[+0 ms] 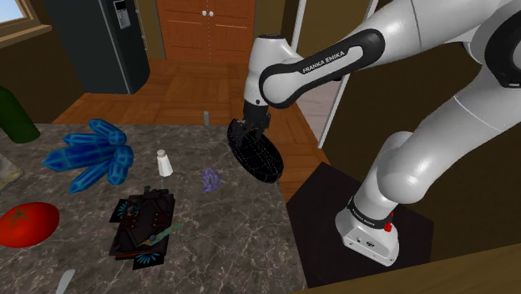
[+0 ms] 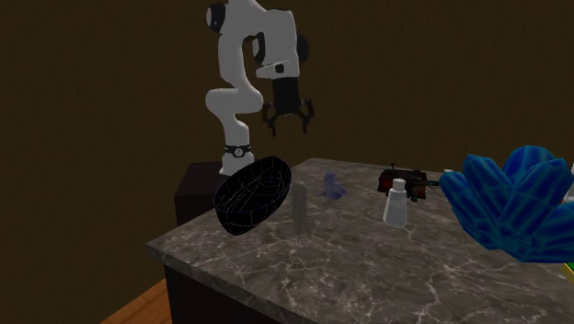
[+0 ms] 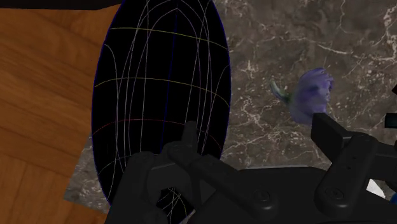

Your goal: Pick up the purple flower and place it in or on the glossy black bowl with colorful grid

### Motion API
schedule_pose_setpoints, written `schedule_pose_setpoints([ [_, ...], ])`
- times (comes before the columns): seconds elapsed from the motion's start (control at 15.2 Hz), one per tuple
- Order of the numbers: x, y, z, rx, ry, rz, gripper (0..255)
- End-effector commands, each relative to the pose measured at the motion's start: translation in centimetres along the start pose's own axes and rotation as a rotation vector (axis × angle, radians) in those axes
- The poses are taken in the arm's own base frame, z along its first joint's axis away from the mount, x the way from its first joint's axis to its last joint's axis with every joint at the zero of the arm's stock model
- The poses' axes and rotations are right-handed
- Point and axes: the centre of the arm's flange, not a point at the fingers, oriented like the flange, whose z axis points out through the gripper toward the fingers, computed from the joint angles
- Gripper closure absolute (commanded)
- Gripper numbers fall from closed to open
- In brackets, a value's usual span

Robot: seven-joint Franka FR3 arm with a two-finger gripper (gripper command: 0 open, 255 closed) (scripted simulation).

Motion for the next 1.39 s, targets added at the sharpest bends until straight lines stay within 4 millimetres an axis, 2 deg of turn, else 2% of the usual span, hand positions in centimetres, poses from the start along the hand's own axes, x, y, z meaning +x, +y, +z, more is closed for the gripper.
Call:
schedule_pose_setpoints([
  [0.0,0.7,-1.5,1.5,0.011,0.010,-0.005,0],
  [0.33,2.9,-5.4,5.6,0.035,0.030,-0.016,0],
  [0.79,3.0,-5.5,9.3,0.035,0.030,-0.016,0],
  [1.32,3.0,-5.5,9.6,0.035,0.030,-0.016,0],
])
